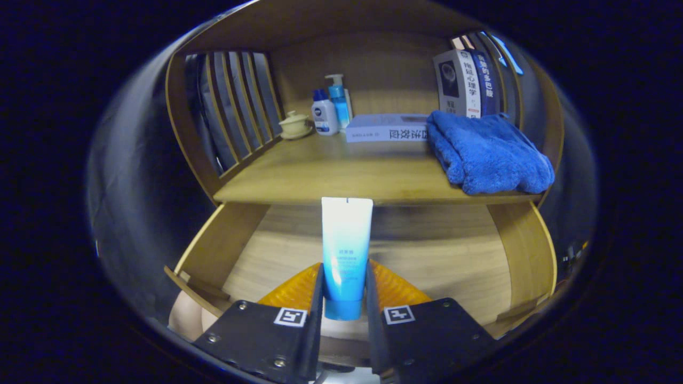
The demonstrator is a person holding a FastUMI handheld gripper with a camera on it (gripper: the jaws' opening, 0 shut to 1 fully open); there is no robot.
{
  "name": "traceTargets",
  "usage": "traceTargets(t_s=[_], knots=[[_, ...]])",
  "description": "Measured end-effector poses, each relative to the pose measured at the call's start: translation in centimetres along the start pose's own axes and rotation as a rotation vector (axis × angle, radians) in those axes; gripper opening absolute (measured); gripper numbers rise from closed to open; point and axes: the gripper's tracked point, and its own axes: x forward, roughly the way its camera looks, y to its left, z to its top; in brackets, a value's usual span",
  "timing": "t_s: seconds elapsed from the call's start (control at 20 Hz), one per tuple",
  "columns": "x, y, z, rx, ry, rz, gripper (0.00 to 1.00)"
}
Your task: Pull open the drawer, take out the items inside it, and place them on the countertop above the cabinet.
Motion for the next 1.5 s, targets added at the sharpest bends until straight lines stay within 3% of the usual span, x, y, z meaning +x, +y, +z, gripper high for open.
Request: traceTargets(t_s=[0.4, 0.6, 0.9, 1.5], knots=[[1.9, 0.9, 6.1, 0.007, -0.092, -0.017, 0.38], [4.0, 0.6, 9.2, -0.038, -0.146, -0.071, 0.38], [7.2, 0.3, 10.2, -0.048, -0.15, -0.112, 0.38], [8.8, -0.6, 10.4, -0.04, -0.154, -0.172, 0.4]])
